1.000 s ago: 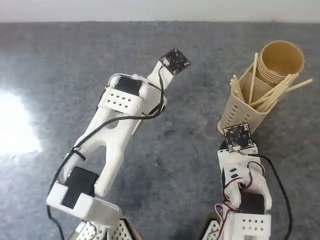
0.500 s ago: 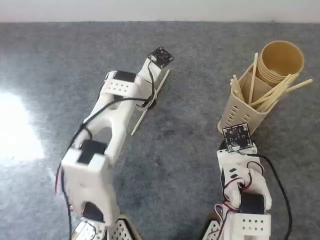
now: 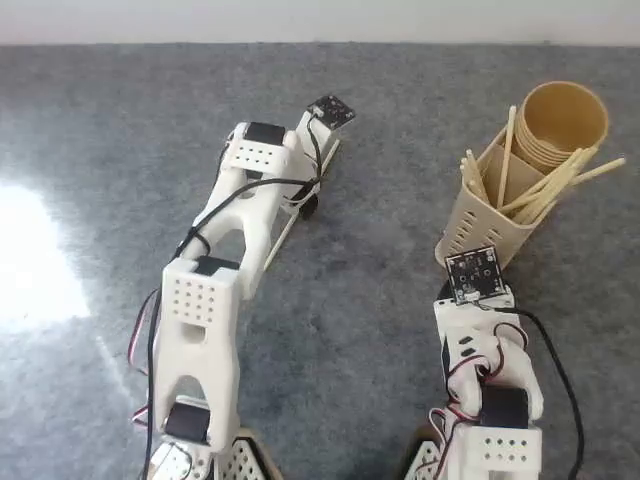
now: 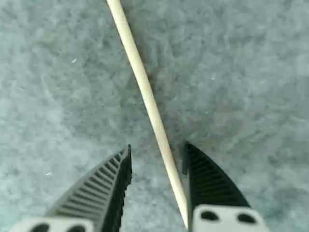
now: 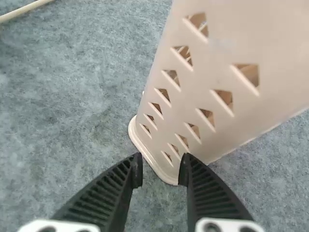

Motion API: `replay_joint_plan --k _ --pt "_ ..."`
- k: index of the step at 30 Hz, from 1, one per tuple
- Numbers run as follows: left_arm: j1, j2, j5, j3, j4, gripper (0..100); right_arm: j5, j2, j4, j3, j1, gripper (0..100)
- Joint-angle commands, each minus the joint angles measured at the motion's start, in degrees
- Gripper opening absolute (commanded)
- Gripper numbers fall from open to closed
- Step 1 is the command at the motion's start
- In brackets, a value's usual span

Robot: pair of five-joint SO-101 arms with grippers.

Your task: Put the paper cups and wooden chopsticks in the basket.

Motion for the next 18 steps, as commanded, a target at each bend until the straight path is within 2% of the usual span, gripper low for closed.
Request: replay_joint_plan --k 1,8,11,18 --pt "0.3 3.6 -0.6 -10.5 8.4 12 0.9 -0.7 0.2 1.1 -0.4 13.6" --pt "2.4 15.7 -0.6 -29.3 22.2 10 0.9 -0.7 0.2 1.1 -0.5 13.6" --pt "2.6 17.6 -0.6 -31.9 22.2 1 0.9 -0.7 0.2 1.1 -0.5 13.6" --pt "2.8 17.1 -0.6 -32.0 22.2 1 0.9 -0.7 0.2 1.1 -0.5 13.6"
